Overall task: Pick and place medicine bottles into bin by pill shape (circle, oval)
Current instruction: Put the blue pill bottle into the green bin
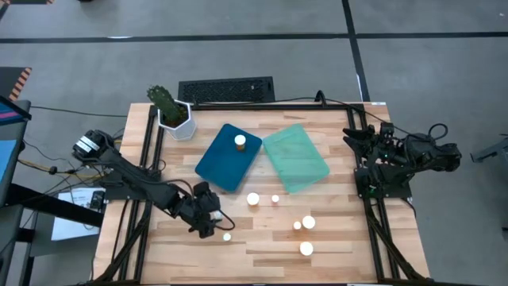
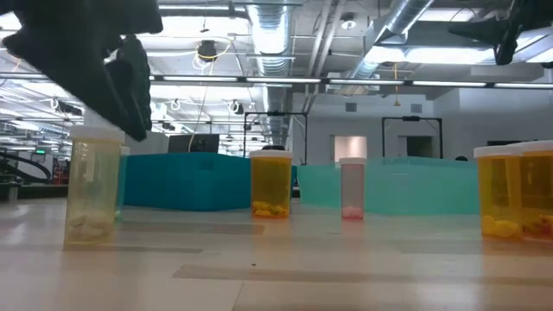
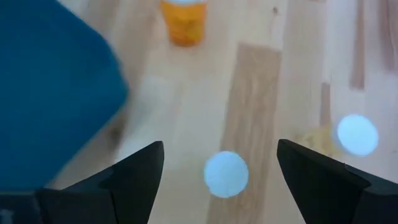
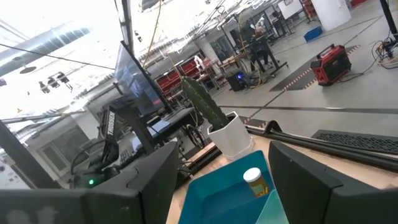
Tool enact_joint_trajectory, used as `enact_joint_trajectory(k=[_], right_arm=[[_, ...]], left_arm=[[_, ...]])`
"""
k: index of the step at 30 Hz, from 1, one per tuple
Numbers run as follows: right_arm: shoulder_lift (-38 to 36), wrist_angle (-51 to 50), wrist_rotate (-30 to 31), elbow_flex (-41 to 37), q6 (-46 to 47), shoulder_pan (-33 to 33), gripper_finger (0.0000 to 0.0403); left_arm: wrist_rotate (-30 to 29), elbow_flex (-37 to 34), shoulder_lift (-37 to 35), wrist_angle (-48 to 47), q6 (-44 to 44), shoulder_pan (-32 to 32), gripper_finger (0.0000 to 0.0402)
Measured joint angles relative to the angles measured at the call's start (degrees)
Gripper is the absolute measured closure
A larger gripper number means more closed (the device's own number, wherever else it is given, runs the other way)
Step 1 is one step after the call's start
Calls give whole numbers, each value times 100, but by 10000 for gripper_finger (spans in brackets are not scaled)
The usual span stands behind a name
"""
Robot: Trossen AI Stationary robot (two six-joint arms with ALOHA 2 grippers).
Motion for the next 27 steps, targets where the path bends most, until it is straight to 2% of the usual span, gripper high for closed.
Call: enact_joint_trajectory(k=[4,9,20,27], right_arm=[[0,6,2,2,-1,-4,143],[-2,10,4,2,-2,-4,143],[-2,11,7,2,-7,-4,143],[-2,14,8,2,-9,-4,143]], left_arm=[[215,9,230,145,49,-16,96],[183,4,222,16,17,-12,100],[255,4,240,-8,147,-12,174],[406,4,240,-70,190,-12,200]])
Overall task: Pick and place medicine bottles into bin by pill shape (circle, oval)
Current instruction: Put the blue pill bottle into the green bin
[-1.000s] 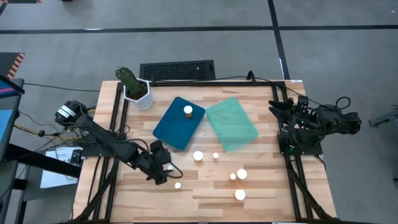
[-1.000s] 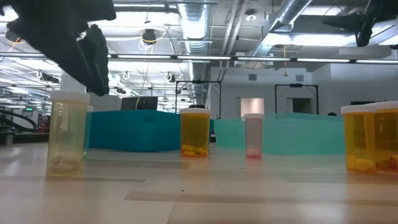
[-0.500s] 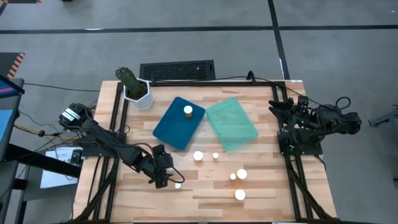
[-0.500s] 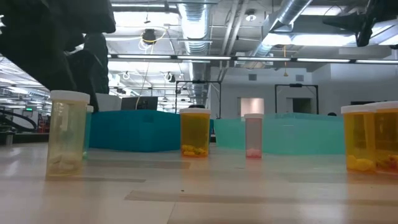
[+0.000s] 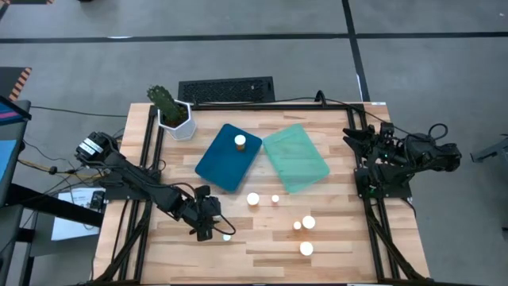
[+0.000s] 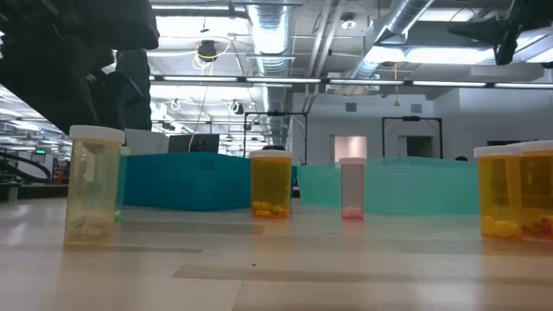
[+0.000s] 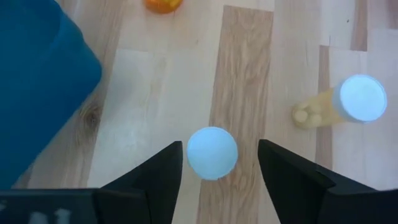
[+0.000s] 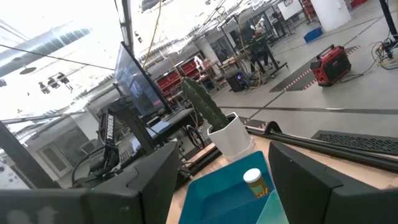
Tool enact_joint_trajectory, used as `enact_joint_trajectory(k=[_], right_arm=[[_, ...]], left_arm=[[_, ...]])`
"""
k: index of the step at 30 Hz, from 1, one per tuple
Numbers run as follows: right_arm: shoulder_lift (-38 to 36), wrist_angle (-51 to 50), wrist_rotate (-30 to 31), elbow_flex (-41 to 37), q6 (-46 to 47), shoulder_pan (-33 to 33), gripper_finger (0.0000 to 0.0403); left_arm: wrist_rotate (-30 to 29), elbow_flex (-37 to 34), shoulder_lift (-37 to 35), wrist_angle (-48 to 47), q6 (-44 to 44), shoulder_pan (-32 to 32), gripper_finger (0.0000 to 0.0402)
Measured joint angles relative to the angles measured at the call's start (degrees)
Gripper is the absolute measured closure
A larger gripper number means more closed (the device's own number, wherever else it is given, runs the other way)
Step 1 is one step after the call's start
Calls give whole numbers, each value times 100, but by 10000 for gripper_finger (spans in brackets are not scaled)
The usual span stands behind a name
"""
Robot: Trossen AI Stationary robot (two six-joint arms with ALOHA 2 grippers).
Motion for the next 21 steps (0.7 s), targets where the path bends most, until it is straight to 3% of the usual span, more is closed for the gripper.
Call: enact_joint_trajectory(k=[21], right_arm=[[0,11,1,0,1,0,143]], left_arm=[[81,55,289,-78,96,61,203]])
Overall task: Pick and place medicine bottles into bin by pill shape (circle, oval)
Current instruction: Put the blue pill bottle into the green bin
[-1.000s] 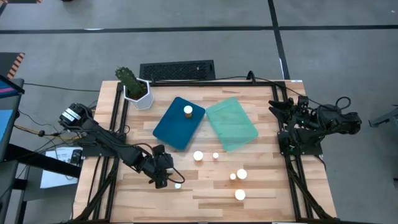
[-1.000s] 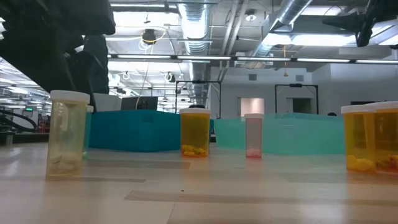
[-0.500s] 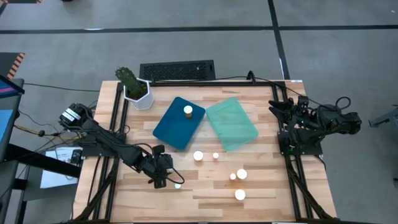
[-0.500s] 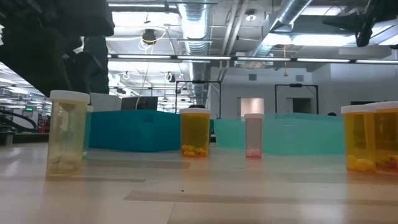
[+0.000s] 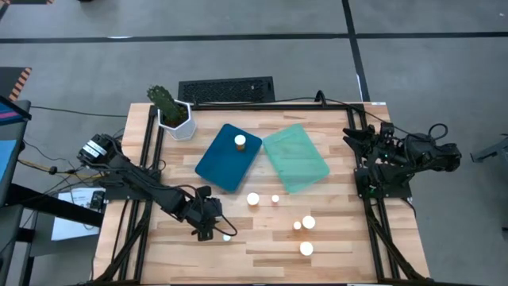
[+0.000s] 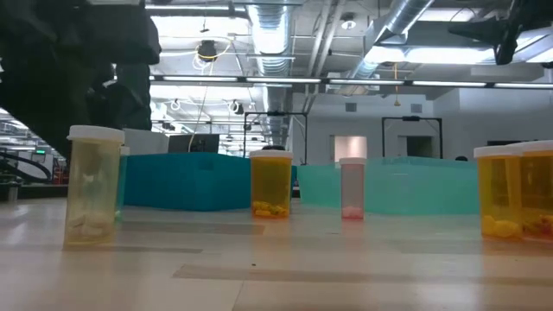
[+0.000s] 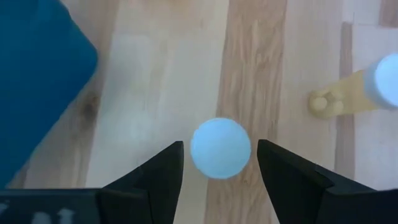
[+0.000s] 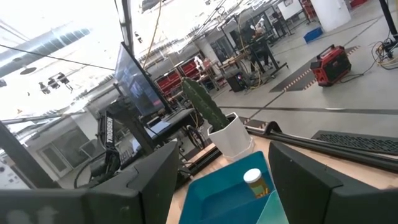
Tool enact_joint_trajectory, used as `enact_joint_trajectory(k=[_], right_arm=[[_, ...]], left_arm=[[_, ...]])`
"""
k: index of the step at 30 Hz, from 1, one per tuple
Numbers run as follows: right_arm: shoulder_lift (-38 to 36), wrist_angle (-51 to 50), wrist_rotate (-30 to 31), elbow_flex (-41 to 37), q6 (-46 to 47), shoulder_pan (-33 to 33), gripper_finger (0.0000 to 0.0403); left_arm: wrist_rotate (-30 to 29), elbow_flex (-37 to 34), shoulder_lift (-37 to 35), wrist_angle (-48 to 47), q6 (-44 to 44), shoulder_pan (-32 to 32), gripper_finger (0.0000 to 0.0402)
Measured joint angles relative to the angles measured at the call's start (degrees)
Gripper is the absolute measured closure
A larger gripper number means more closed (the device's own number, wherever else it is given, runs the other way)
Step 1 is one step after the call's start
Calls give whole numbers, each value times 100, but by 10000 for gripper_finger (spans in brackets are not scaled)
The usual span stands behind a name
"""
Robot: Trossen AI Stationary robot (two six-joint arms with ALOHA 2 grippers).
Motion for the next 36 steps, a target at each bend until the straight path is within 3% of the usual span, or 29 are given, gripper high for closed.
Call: enact_joint_trajectory(k=[9,19,26,36], right_arm=[[0,7,0,0,-1,0,143],[0,1,1,0,-4,0,143],[0,1,2,0,-4,0,143],[0,-6,0,0,-9,0,143]], left_arm=[[-234,162,-20,-232,-2,11,207],[-134,162,-21,-228,59,16,290],[-40,244,-22,-298,13,17,289],[-159,1541,-23,-1780,501,359,289]])
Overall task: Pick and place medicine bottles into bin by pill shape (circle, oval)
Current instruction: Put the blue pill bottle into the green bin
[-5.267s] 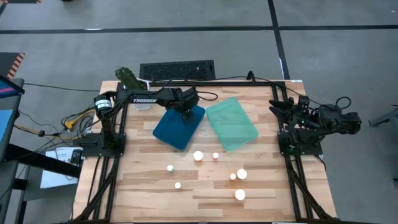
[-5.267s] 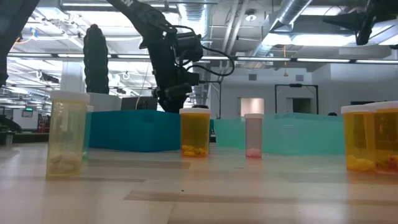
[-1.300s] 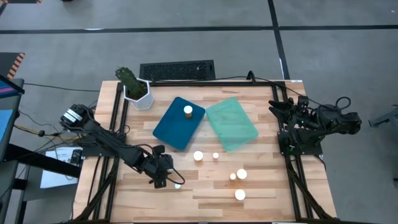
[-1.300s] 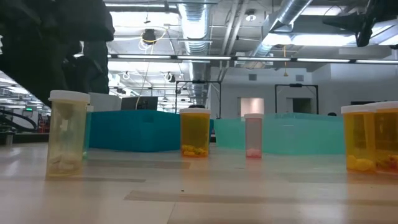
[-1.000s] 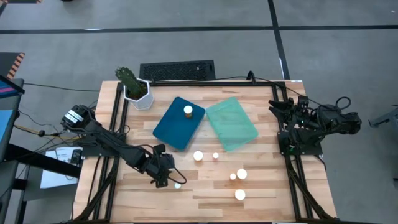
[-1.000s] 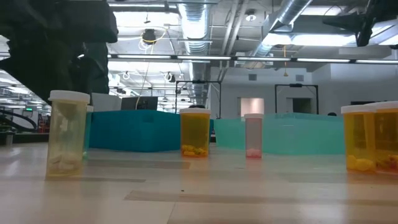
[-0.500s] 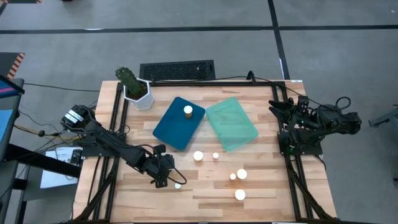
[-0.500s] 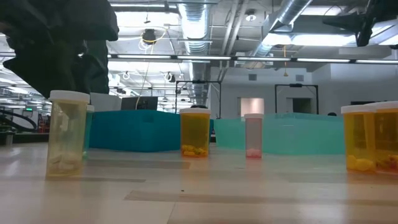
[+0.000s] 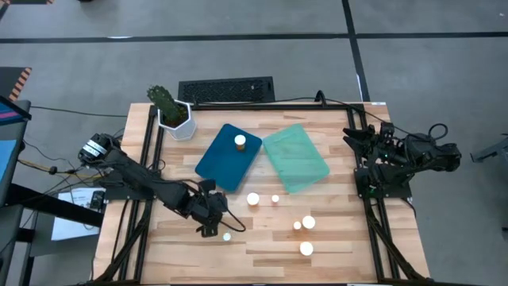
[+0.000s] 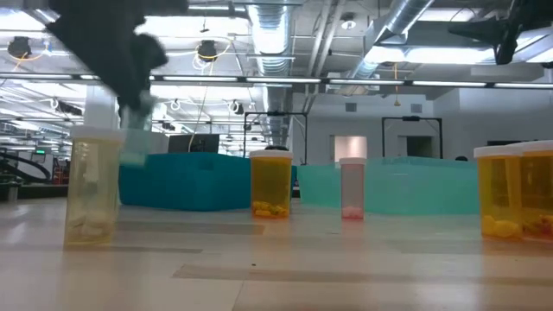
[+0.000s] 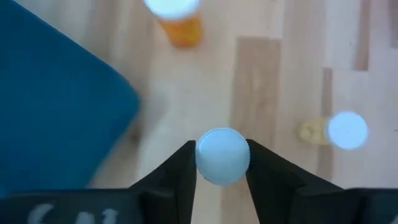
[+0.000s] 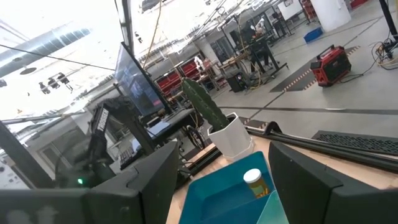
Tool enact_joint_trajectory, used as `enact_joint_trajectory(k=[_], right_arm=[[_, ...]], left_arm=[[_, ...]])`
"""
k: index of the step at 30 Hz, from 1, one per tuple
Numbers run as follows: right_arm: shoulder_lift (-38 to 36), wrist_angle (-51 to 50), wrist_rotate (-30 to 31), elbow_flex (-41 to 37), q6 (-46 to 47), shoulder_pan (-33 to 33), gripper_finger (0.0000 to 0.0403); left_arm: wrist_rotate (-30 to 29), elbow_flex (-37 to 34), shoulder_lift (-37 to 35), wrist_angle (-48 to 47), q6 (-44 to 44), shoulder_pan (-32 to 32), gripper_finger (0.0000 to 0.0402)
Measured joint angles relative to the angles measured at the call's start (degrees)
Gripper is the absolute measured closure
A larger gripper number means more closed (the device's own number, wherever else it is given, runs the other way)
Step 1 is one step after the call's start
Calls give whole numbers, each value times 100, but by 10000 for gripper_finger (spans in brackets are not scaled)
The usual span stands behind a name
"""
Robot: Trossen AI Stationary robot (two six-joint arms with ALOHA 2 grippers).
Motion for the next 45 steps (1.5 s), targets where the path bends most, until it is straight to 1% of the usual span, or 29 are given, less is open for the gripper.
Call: enact_joint_trajectory(k=[4,8,11,14,17,20,24,28,31,34,37,41,45], right_arm=[[0,0,0,0,0,0,143],[0,-28,-4,0,-16,0,143],[0,-38,-4,0,-42,0,143],[0,-42,-6,0,-42,0,143],[1,-42,-7,0,-43,2,143],[0,-50,-7,0,-42,2,143],[2,-76,-9,0,-42,2,143],[2,-66,-9,0,-42,2,143],[0,-59,-9,0,-42,2,143],[0,-53,-9,0,-42,2,143],[2,-59,-9,0,-42,2,143],[2,-72,-11,-2,-42,2,143],[2,-74,-13,-2,-42,2,143]], left_arm=[[-360,727,-2,-682,648,400,282],[-672,1227,-7,-700,1466,1078,284],[-710,1447,-7,-93,2124,1737,284],[-448,1500,8,815,2671,2373,284],[-137,1534,165,1631,3040,2895,284],[182,1696,509,1746,3313,3233,284],[368,2288,1263,1640,3699,3394,284],[512,3222,2076,1603,3951,3438,284],[581,3868,2649,1321,4016,3482,283],[627,4264,3114,998,4014,3552,280],[633,4414,3412,825,3977,3638,280],[671,4419,3718,710,3903,3771,279],[675,4395,3772,828,3881,3888,279]])
